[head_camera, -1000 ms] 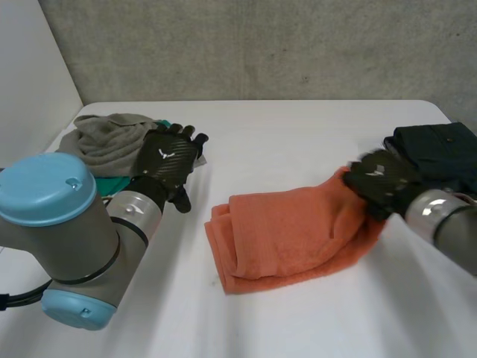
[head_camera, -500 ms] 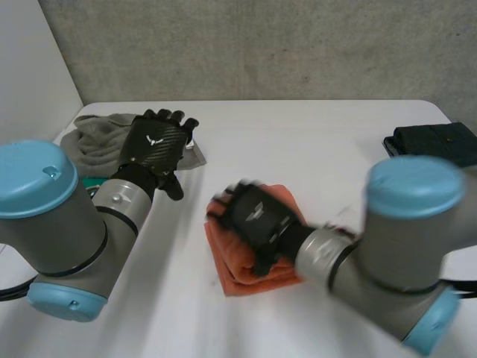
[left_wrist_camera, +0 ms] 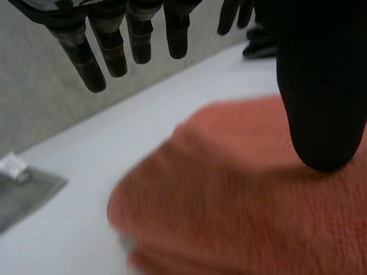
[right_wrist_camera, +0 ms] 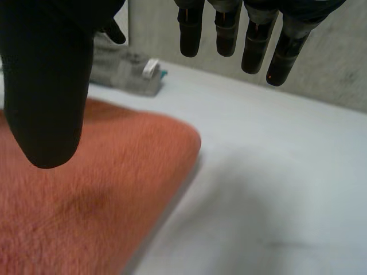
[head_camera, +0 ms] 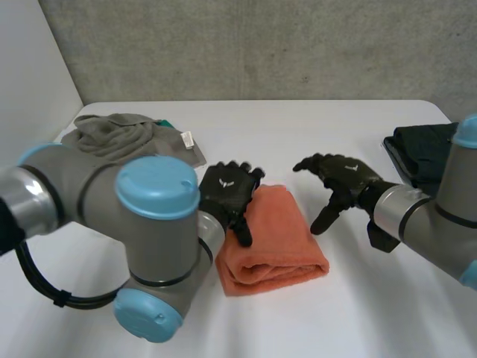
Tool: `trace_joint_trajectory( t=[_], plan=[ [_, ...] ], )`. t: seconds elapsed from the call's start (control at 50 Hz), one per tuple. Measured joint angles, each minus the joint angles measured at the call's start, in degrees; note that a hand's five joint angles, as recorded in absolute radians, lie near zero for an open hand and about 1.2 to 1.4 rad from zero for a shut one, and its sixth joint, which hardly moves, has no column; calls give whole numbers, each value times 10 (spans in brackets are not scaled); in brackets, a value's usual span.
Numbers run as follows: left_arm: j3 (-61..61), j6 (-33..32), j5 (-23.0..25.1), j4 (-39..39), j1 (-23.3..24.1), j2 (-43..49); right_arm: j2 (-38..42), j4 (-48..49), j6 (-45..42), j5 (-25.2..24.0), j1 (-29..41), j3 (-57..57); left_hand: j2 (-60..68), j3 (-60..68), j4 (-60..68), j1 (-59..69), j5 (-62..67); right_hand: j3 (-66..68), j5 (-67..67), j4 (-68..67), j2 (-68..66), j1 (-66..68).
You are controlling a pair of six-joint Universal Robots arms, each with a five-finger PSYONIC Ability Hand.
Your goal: Fold the laundry.
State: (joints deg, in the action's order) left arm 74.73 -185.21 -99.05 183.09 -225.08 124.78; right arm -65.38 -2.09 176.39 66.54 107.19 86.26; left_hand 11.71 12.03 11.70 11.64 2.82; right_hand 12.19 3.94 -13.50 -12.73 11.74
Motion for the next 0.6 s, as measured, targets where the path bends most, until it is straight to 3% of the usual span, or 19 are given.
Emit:
trace_joint_trajectory(
  t=[0.12, 0.3, 0.42, 0.6],
  plan=[
    [3, -21, -41, -24, 2, 31, 51, -11, -36, 3, 27, -26, 0, 0, 0, 0, 0, 0, 0, 0, 0, 0],
    [21, -70, -45, -58, -3, 46, 115, -27, -130, 31, 68, -55, 0, 0, 0, 0, 0, 0, 0, 0, 0, -5],
    [24, -73, -39, -61, -3, 36, 107, -28, -199, 66, 80, -53, 0, 0, 0, -10, 0, 0, 0, 0, 0, -16],
    [6, -72, -24, -54, -9, -36, 39, 16, -213, 83, 81, -18, 0, 0, 0, -10, 0, 0, -3, 0, 0, -16]
  ],
)
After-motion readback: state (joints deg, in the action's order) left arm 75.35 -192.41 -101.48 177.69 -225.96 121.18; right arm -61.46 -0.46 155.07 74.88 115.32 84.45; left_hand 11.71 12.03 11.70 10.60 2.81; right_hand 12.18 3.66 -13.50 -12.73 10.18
